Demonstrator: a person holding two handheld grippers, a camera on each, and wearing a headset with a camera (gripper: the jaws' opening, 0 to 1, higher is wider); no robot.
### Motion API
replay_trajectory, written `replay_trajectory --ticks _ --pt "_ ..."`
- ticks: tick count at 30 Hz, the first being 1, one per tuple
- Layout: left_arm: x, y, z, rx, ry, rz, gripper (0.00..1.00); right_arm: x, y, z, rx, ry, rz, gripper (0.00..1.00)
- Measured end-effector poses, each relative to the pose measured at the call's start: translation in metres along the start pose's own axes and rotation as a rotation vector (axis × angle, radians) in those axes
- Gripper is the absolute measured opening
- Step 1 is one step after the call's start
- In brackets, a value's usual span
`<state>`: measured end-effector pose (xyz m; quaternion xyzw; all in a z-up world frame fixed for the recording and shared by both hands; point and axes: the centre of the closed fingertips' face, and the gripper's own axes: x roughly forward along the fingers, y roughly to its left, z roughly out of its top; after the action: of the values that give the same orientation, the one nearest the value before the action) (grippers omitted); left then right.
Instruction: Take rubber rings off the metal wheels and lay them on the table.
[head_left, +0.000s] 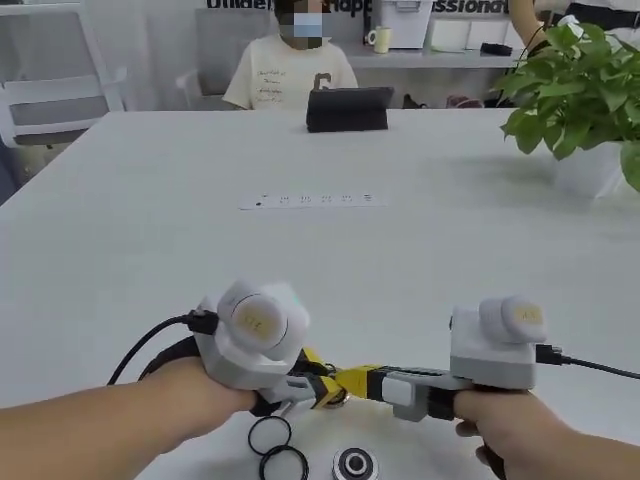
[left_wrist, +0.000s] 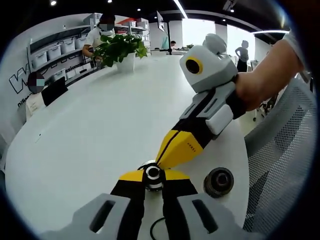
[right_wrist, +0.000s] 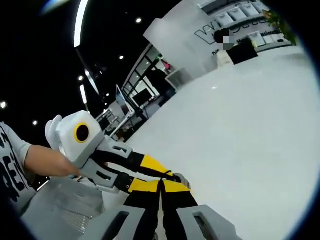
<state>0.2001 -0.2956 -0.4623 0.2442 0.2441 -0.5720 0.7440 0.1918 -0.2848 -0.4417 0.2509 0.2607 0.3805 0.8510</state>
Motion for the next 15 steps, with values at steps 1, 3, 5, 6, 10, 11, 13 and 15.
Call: replay_trajectory --ticks 1,3,5,6,10,11,13,15 --pt "0.000 0.000 0.000 0.001 -0.001 0.000 0.07 -0.001 -0.003 -0.002 -0.013 0.013 -0.021 0.00" --pt "0.000 0.000 0.000 -0.001 -0.001 -0.001 0.07 0.000 -0.003 -0.002 -0.018 0.016 -0.019 0.00" --pt "0.000 0.000 0.000 0.000 0.000 0.001 0.07 -0.001 -0.003 -0.001 0.002 0.010 -0.018 0.00" --pt "0.000 0.000 0.000 0.000 0.000 0.002 0.07 -0.002 -0.004 -0.001 0.011 0.006 -0.019 0.00" --pt "0.000 0.000 0.001 -0.003 0.001 0.010 0.07 -0.005 -0.015 -0.003 -0.021 0.016 -0.083 0.00" --pt "0.000 0.000 0.001 -0.003 0.002 0.011 0.07 -0.004 -0.015 -0.003 -0.017 0.015 -0.079 0.00" --pt "-0.001 0.000 0.001 0.003 0.005 0.011 0.07 -0.005 -0.017 -0.005 -0.020 0.021 -0.091 0.00" --pt "-0.002 0.000 0.000 0.013 0.008 0.012 0.08 -0.005 -0.017 -0.005 -0.018 0.018 -0.087 0.00"
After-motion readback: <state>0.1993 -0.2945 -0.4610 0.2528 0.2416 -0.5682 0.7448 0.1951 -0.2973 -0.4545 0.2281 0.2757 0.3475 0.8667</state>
